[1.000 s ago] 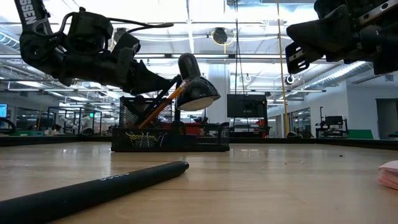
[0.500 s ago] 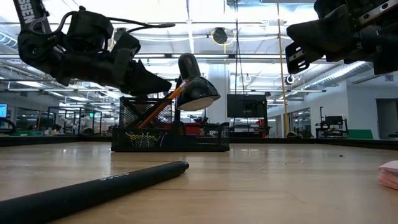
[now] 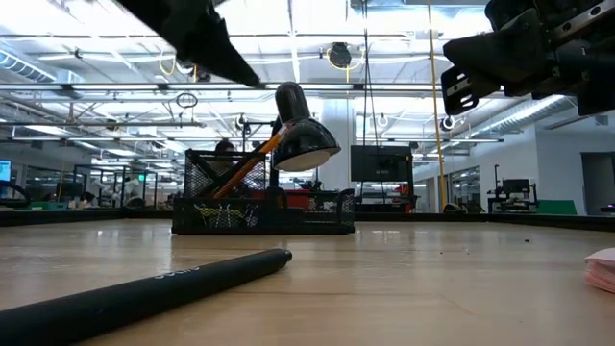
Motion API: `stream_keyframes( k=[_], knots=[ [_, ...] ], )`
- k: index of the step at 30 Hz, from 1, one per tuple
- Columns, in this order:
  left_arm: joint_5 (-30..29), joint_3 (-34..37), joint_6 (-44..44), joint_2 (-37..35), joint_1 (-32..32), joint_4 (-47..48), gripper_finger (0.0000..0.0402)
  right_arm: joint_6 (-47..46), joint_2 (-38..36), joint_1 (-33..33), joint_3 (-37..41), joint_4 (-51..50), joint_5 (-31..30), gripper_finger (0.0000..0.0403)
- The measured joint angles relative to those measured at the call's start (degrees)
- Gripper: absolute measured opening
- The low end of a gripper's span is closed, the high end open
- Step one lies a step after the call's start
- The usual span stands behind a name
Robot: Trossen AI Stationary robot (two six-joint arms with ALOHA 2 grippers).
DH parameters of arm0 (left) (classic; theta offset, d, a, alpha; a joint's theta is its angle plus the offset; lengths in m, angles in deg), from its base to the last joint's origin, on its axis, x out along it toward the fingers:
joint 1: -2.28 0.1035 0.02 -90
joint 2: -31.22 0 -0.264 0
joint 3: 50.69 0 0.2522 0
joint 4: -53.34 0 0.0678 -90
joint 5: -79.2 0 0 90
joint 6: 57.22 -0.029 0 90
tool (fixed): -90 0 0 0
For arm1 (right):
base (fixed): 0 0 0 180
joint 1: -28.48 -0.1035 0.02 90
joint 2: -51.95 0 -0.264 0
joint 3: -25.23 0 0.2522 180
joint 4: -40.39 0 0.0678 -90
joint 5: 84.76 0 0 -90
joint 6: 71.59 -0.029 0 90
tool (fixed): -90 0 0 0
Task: Pick and place office supplies into organizer
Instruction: Put the black pen into the black desk organizer
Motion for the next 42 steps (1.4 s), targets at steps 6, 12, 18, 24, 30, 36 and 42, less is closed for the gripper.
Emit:
stream_keyframes(
  k=[6,12,18,24,30,36,42],
  knots=[
    [-7.4,-4.6,16.9,0.9,-3.1,17.6,0.0103,-0.2,0.0,0.0,0.0,0.5,0.0,0.0004],
    [-1.7,-1.6,24.2,2.1,-6.9,13.0,0.0045,-0.2,0.0,-0.2,0.0,0.5,0.2,0.0004],
    [0.2,-2.5,28.0,9.3,-16.3,0.7,0.0007,-0.2,0.0,-0.2,0.0,0.5,0.2,0.0004],
    [2.4,-15.7,39.0,24.8,-21.9,8.4,0.0003,0.0,0.0,-0.2,0.0,0.5,0.1,0.0004],
    [9.1,-37.8,57.5,40.3,-23.5,31.4,0.0006,0.0,0.0,-0.2,0.0,0.8,0.0,0.0004],
    [16.2,-50.5,68.5,48.2,-22.2,41.5,0.0027,0.0,0.0,-0.2,0.0,0.9,0.0,0.0004],
    [22.3,-52.1,69.1,50.5,-21.1,39.5,0.0077,-0.2,0.0,-0.2,0.0,0.9,0.2,0.0004]
  ],
)
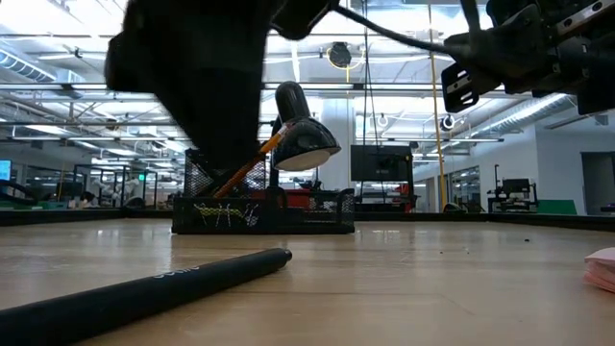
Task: Pick and place office supplies into organizer
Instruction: Put the black pen into the black desk organizer
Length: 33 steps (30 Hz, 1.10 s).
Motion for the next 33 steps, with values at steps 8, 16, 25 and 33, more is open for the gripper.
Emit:
stream_keyframes(
  k=[8,16,25,33],
  knots=[
    [2.8,0.0,0.2,1.1,1.3,-1.0,0.0164,0.0,0.0,0.0,0.0,0.0,0.0,0.0004],
    [3.4,0.1,-2.3,4.2,2.2,-1.6,0.0203,0.0,0.0,0.0,0.0,0.0,0.0,0.0004],
    [7.0,-0.2,-3.7,8.1,2.4,-0.5,0.0168,0.0,0.0,0.0,0.0,0.0,0.0,0.0004],
    [6.7,-0.2,-9.8,8.5,1.9,3.2,0.0062,0.0,0.0,0.0,0.0,0.0,0.0,0.0004]
  ],
)
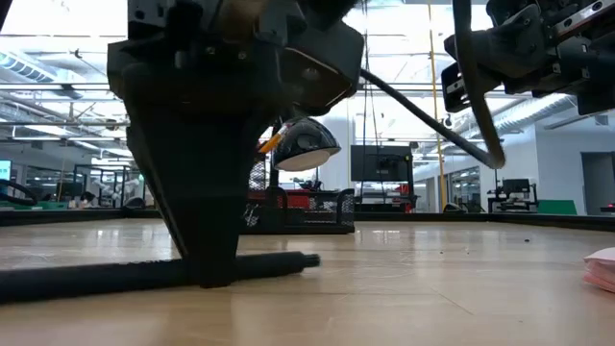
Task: Pick and place office supplies into organizer
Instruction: Put the black pen into the black desk organizer
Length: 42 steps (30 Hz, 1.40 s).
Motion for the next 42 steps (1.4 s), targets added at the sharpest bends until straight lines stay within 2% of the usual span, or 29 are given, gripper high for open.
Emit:
stream_keyframes(
  k=[4,10,13,14,17,22,26,31,34,37,42],
  knots=[
    [-0.3,0.0,-5.6,0.0,-0.1,1.2,0.0013,0.0,0.0,0.0,0.0,0.0,0.0,0.0004],
    [-4.8,0.4,-12.5,-0.4,-0.2,-2.4,0.0038,0.0,0.0,0.0,0.0,0.0,0.0,0.0004],
    [-7.5,0.5,-13.9,-2.0,0.0,-3.1,0.0031,-0.4,0.0,0.0,0.0,0.0,0.0,0.0004],
    [-8.7,0.5,-14.6,-2.5,0.1,-3.2,0.0025,-0.5,0.0,0.0,0.0,0.0,0.0,0.0004],
    [-17.6,0.8,-16.6,-4.7,1.2,-0.7,0.0009,-1.0,0.0,0.0,0.0,0.0,0.0,0.0004],
    [-26.9,0.7,-18.1,-14.5,1.8,5.7,0.0021,-1.1,0.0,0.0,0.0,-0.1,0.1,0.0004],
    [-34.7,2.7,-23.2,-23.2,1.4,5.6,0.0016,-1.1,0.0,0.0,0.0,-0.1,0.1,0.0004],
    [-48.4,9.1,-25.4,-38.3,-0.5,4.5,0.0008,-1.1,0.0,0.0,0.0,0.0,0.1,0.0004],
    [-55.2,17.9,-30.1,-49.0,-1.5,-3.3,0.0018,-1.1,0.0,0.0,0.0,0.0,0.0,0.0004],
    [-55.9,30.7,-41.6,-59.2,-0.9,-22.2,0.0016,-1.0,0.0,0.0,0.0,0.0,0.0,0.0004],
    [-42.2,54.4,-66.3,-68.4,3.7,-64.3,0.0009,-0.9,0.0,0.0,0.0,0.0,-0.1,0.0004]
  ],
)
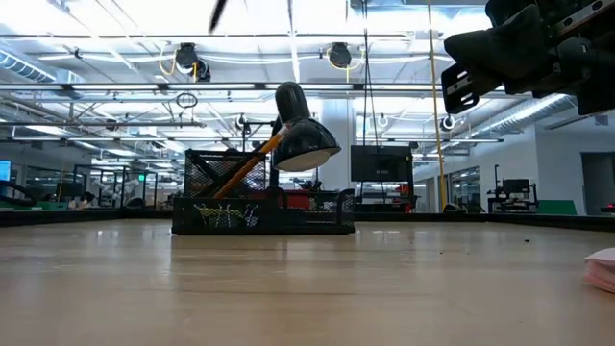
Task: Pick and place office supplies into organizer
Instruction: Put the black pen into the black desk organizer
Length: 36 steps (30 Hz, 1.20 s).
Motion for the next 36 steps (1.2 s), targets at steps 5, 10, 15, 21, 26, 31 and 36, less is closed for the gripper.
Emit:
stream_keyframes(
  k=[5,10,15,21,26,31,36],
  knots=[
    [9.7,16.2,-6.0,-2.4,7.9,-24.8,0.0013,0.0,0.0,0.0,0.0,0.0,0.0,0.0004],
    [17.9,22.6,2.7,-1.7,17.9,-28.4,0.0008,1.2,0.0,0.0,0.0,0.0,-0.3,0.0004],
    [24.0,23.8,4.7,-0.6,24.1,-26.8,0.001,1.4,0.0,0.0,0.0,0.0,-1.9,0.0004],
    [29.4,23.7,7.5,1.1,28.9,-23.2,0.0011,2.9,0.0,0.0,0.0,0.0,-1.9,0.0004],
    [30.5,23.7,8.7,5.2,29.5,-21.5,0.0009,2.9,0.0,0.0,0.0,0.0,-1.9,0.0004],
    [30.6,23.7,9.5,8.7,29.5,-20.6,0.0009,2.9,0.0,0.0,0.0,0.0,-1.9,0.0004],
    [30.6,23.7,10.0,10.3,29.5,-19.4,0.002,3.1,0.0,0.0,0.0,-0.1,-1.9,0.0004]
  ],
)
